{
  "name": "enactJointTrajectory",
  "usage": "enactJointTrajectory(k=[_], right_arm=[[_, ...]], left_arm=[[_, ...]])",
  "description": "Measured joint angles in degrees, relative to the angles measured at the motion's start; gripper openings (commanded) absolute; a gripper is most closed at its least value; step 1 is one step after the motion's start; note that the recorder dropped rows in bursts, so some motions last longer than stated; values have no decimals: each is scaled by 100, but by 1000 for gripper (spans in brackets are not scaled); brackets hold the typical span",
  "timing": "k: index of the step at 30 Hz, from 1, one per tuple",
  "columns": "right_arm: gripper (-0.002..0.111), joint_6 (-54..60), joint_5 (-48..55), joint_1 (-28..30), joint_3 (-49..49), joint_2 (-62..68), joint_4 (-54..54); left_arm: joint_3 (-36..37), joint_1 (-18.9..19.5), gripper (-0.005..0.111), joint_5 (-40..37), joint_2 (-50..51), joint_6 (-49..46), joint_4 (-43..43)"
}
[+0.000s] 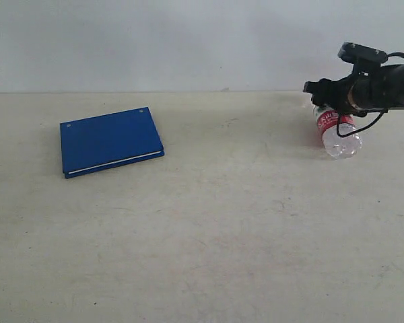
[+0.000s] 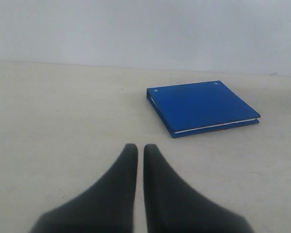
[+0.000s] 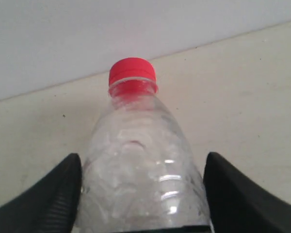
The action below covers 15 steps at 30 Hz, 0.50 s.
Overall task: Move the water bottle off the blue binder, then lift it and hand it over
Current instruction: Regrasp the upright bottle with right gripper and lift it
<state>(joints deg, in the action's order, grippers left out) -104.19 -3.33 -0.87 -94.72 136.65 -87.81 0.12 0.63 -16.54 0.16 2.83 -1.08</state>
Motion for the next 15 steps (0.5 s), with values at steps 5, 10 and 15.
enactJointTrajectory(k=[5,10,15], right_arm=[[6,-612,-1100,144,0,-11,-42],[0,-1265,-2069,241,67,-163,-879],[0,-1304,-2299,330,102,-713,-1199]], left_arm=[[0,0,4,11,0,0,0],[0,0,4,11,0,0,0],[0,0,4,11,0,0,0]])
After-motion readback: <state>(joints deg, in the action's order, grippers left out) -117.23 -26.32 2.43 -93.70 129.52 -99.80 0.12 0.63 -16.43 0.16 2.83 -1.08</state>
